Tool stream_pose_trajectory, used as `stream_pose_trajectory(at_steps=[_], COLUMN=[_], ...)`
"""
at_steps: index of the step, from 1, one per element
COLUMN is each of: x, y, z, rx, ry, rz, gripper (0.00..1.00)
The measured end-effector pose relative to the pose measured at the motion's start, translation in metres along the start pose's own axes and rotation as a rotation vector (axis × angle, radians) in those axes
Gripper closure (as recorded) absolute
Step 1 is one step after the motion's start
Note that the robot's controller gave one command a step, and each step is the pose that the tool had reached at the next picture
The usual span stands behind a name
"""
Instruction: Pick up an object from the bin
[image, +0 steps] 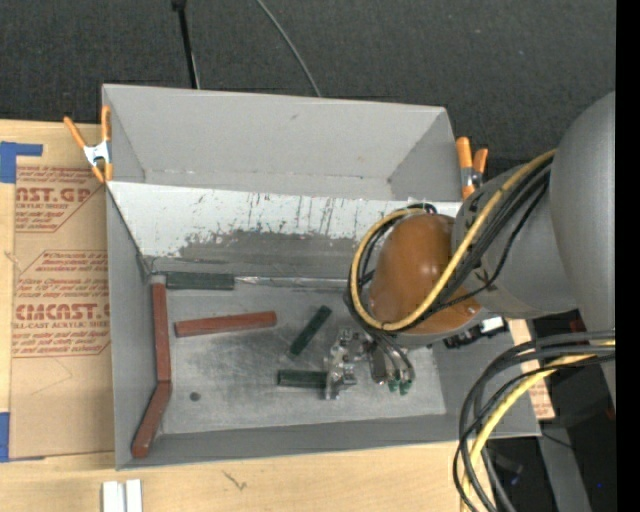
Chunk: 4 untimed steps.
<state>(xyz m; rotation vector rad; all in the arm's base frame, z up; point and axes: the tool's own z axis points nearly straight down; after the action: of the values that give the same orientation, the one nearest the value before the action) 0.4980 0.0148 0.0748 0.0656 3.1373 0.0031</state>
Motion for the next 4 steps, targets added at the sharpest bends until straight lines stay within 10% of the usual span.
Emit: stream_pose_trajectory(at_steps=[1,2,4], x=[0.004,0.004,0.003], y=[0.017,0.017,0.004], z=[-0.132,-0.132,-0.070], rx=[0.001,0.001,0.002], ry=[0.003,0.003,-0.003], rz=[0.072,0.072,0.040], gripper=[1.00,0.00,0.00])
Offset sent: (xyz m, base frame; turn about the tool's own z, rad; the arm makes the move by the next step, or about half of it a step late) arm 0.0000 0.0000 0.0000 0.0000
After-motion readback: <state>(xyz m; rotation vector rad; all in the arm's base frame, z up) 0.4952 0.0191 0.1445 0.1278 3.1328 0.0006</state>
